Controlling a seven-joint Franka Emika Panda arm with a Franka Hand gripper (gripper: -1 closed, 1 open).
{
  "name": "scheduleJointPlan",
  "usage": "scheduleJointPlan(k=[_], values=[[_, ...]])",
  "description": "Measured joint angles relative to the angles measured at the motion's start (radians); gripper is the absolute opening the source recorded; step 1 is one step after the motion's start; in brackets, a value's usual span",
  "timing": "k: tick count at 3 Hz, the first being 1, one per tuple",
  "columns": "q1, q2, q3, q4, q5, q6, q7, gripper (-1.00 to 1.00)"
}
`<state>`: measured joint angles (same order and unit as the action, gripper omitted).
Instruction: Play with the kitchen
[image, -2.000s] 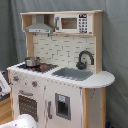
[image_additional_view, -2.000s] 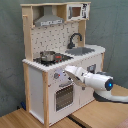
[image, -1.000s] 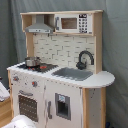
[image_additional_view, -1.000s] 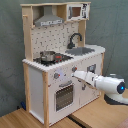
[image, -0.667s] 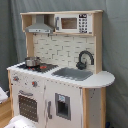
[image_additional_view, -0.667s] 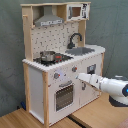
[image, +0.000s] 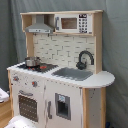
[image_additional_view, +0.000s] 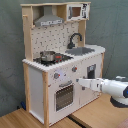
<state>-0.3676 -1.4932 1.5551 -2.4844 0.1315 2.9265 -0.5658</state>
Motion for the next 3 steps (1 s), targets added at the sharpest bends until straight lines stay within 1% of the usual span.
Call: scheduleJointPlan(k=[1, 3], values=[[0.001, 0.003, 0.0, -0.026, 0.0, 0.007, -0.113, 1.0], [0.005, 0.005, -0.012, -0.095, 0.0, 0.048, -0.312, 1.0]])
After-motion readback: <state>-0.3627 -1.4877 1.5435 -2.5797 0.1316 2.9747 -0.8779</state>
